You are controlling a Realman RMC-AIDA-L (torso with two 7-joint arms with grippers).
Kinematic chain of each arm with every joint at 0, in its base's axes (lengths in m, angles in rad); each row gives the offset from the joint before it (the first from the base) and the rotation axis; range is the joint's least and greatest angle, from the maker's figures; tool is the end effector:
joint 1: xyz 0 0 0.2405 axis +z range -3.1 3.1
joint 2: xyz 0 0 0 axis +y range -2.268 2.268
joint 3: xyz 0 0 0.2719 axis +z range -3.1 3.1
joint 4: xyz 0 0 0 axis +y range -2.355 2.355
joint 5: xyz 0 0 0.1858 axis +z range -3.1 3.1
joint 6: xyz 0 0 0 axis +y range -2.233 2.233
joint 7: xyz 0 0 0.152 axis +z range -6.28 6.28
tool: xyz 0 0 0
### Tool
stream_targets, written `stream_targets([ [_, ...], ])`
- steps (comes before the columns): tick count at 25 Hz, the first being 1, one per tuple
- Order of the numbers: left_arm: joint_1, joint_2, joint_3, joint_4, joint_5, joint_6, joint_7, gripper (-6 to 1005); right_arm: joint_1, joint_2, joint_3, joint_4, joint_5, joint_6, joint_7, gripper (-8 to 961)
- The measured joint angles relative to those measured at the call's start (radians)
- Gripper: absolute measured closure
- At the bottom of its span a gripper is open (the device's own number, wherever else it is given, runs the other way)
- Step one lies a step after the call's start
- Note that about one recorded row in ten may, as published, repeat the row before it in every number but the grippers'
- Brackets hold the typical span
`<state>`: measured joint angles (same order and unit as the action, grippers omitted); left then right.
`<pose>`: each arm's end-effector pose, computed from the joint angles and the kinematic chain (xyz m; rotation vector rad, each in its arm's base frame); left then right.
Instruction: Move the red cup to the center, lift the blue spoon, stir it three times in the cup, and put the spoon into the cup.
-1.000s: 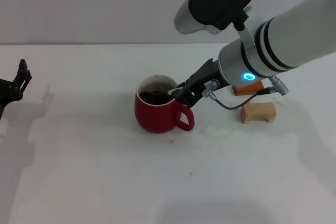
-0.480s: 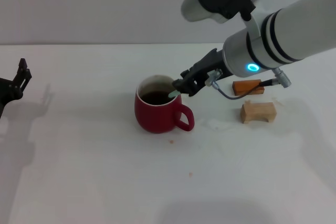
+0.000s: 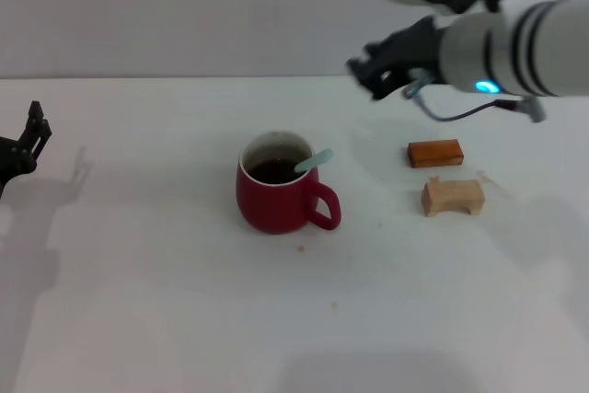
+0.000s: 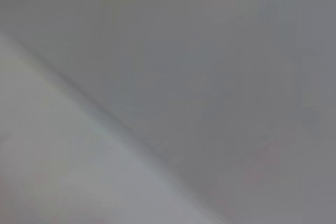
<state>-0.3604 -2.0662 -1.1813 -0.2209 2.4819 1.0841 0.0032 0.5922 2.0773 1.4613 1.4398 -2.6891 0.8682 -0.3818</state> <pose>-0.3547 0.3251 0.0168 -1.4687 -0.5242 -0.5246 0.1216 0.3961 -0.0293 -2.3229 0.4486 0.0294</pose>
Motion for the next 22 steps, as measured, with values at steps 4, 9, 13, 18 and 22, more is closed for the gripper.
stream_targets([
  [4, 0.002, 0.000, 0.000, 0.000, 0.000, 0.002, 0.000, 151, -0.156, 0.000, -0.052, 0.071, -0.068, -0.265, -0.001, 720],
  [9, 0.004, 0.000, 0.000, 0.000, 0.000, 0.003, 0.000, 152, -0.414, 0.000, -0.124, 0.103, -0.115, -0.729, 0.005, 720],
  [13, 0.013, -0.001, -0.017, 0.000, 0.000, 0.006, 0.000, 152, -0.613, 0.004, -0.170, -0.008, -0.112, -1.182, 0.008, 720],
  [18, 0.015, 0.000, -0.032, -0.001, 0.000, 0.007, -0.001, 152, -0.679, 0.009, -0.220, -0.220, -0.048, -1.595, 0.009, 720],
  [22, 0.016, -0.001, -0.037, -0.005, 0.000, 0.007, -0.004, 152, -0.680, 0.007, -0.267, -0.436, 0.125, -1.888, 0.008, 720],
])
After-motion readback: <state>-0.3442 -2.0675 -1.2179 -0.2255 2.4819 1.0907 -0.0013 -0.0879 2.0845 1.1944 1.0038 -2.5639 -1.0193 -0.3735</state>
